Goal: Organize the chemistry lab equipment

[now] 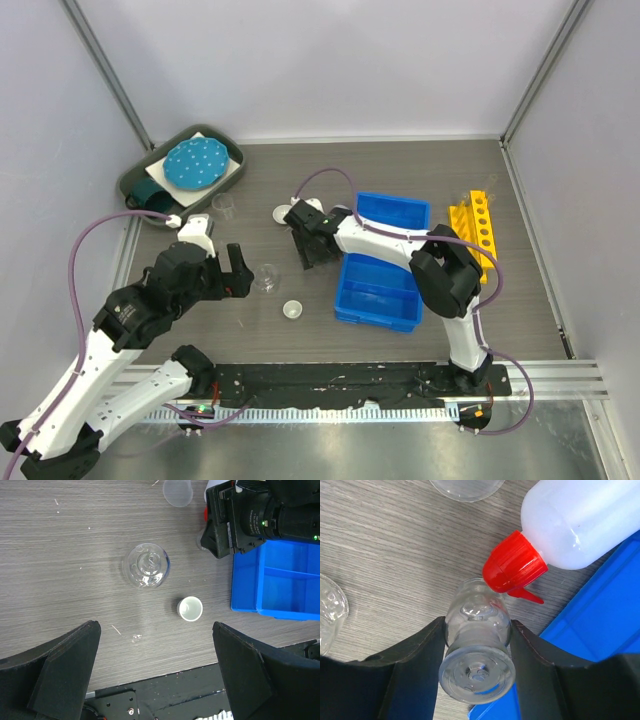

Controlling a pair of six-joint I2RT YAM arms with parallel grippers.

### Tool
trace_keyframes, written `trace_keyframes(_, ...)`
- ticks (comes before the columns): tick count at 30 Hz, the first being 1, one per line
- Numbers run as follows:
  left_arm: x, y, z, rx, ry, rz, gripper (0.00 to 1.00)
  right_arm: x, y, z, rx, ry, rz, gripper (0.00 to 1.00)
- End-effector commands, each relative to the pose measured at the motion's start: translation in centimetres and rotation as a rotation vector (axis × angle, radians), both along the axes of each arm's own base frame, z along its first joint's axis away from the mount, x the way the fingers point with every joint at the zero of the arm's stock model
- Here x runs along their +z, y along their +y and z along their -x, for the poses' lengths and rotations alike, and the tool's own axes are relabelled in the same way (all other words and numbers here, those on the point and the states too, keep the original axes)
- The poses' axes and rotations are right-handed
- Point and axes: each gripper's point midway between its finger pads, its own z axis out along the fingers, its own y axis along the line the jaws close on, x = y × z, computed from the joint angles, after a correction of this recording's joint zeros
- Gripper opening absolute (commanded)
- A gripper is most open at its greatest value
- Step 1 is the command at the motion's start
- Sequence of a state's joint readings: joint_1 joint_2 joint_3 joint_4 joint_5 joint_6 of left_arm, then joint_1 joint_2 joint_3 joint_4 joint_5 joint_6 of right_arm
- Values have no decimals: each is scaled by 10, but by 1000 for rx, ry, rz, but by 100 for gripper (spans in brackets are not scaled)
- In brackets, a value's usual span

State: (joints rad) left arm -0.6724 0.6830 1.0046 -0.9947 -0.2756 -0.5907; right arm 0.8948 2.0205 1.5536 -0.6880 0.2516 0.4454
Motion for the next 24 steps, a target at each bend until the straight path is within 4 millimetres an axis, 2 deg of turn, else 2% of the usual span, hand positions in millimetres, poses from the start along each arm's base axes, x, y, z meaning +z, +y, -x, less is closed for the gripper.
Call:
trace_keyframes(1, 7, -5, -4, -20, -32, 12, 100, 3, 9, -5, 11, -18, -21, 53)
trace_keyframes(7, 7, -4, -4, -21, -34, 9, 100, 3, 6, -7, 1, -28, -5, 36)
trace_keyframes(11, 6, -3, -3, -21, -31, 7, 100, 6, 7, -6, 3, -28, -7, 33)
trace_keyframes(14, 6, -4, -3, -21, -32, 10, 100, 17, 9, -6, 1, -38, -26, 31)
trace_keyframes(24, 9, -5, -3, -21, -39, 25, 100, 98, 30, 9, 13, -120, -175, 29)
